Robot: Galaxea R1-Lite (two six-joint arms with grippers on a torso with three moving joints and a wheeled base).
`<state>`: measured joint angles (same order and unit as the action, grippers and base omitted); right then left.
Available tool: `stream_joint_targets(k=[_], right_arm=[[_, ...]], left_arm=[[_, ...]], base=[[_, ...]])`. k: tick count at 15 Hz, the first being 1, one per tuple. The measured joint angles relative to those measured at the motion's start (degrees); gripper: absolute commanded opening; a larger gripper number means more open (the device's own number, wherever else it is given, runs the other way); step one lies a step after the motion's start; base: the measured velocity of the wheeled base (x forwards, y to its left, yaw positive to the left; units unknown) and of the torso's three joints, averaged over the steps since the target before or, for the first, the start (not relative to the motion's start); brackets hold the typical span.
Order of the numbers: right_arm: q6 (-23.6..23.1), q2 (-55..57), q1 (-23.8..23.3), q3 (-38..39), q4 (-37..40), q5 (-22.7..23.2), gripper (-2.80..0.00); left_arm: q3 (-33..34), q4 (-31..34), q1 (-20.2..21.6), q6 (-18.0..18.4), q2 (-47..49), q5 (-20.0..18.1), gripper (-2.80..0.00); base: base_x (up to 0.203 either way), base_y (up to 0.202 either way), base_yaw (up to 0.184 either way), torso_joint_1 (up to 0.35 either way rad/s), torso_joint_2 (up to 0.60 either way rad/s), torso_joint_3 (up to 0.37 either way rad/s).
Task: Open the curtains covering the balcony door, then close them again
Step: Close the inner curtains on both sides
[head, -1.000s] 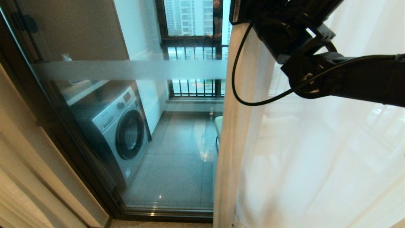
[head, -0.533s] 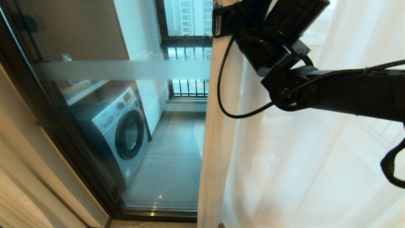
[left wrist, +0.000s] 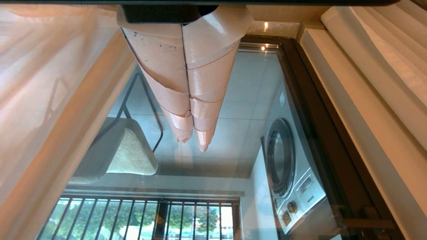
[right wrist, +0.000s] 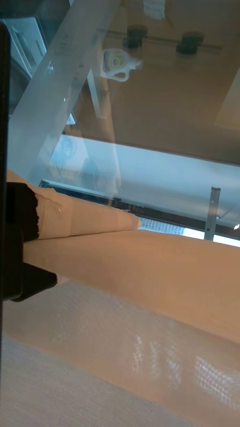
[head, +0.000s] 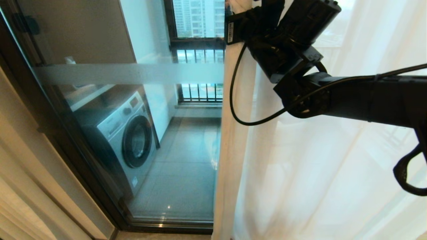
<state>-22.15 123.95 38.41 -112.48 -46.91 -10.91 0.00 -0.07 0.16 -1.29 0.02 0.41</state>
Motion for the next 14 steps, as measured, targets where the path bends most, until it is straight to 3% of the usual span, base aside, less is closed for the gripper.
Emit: stream_joint_targets(k=[5,12,13,14], right_arm=[[0.1,-0.5,-3.4,-0.2,-4.1,0.0,-2.8],[0.0,-0.6,-7.1,-0.2,-4.2,0.0,-2.8],[0.1,-0.6,-7.3,-0.2,-4.2,0.0,0.0],[0.1,-0.6,-7.5,-0.2,-4.0,0.0,0.0]], left_arm=[[0.0,0.0,0.0,0.0,0.0,0.0,-2.8],[0.0,0.0,0.0,0.0,0.0,0.0,-2.8],[0.0,0.0,0.0,0.0,0.0,0.0,-2.8],[0.0,0.0,0.0,0.0,0.0,0.0,-2.8]], base=[[0.0,0.0,0.0,0.0,0.0,0.0],[0.0,0.0,0.0,0.0,0.0,0.0],[0.0,0.0,0.0,0.0,0.0,0.0],[0.0,0.0,0.0,0.0,0.0,0.0]])
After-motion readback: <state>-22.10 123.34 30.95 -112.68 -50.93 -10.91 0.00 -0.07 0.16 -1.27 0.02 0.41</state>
